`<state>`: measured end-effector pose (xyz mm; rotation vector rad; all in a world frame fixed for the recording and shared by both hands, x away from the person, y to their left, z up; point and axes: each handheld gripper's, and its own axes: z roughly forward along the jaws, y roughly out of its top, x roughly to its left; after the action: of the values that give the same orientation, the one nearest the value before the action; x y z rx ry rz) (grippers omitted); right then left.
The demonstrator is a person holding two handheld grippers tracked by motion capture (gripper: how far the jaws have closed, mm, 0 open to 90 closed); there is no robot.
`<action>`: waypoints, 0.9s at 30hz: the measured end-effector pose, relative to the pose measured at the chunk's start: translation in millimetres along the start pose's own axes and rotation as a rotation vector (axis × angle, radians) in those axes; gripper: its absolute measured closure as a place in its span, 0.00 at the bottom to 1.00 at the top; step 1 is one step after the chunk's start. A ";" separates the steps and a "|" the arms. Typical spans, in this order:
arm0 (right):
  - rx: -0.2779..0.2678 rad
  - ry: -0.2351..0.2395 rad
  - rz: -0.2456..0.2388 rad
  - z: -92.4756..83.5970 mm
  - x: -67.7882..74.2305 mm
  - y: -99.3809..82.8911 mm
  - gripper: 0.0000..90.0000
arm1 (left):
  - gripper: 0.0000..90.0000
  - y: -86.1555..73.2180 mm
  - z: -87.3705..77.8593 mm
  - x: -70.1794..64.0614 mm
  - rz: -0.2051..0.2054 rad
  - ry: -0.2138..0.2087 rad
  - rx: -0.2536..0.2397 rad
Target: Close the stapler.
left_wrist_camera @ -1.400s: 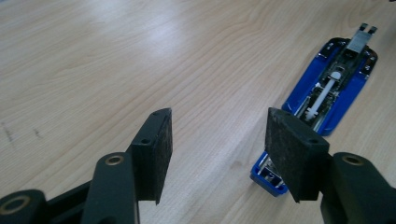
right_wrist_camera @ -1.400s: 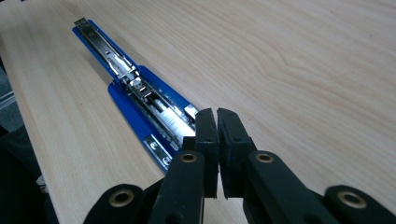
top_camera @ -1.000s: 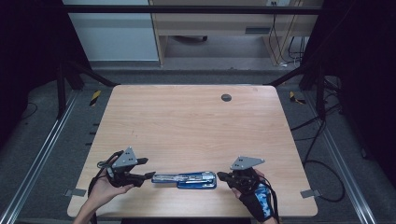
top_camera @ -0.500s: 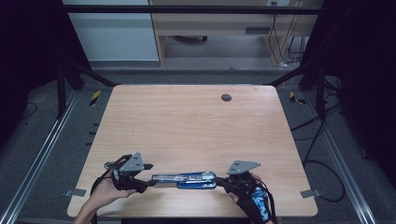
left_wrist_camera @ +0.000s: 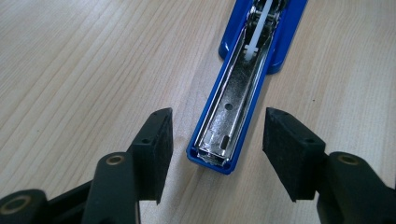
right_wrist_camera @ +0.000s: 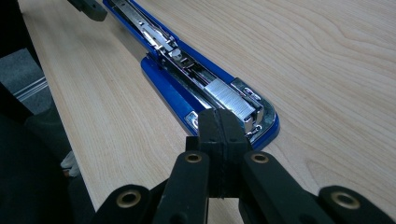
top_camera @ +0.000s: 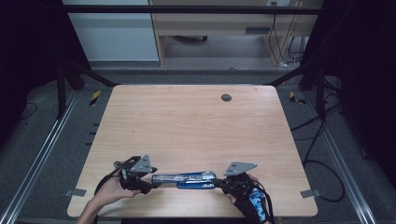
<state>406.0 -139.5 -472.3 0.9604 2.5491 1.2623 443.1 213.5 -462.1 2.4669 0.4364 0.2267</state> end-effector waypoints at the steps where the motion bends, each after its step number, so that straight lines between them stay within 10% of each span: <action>1: -0.002 0.002 0.002 0.3 0.2 -0.1 1.00 | 0.49 -0.1 1.1 0.1 0.004 0.006 0.005; 27: 0.060 0.007 -0.005 17.7 -1.7 -3.7 1.00 | 0.61 6.0 16.0 3.8 0.041 -0.049 0.057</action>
<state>412.3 -130.3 -486.7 0.9621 2.6073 1.1956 452.4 201.5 -471.1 2.5328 0.3766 0.1723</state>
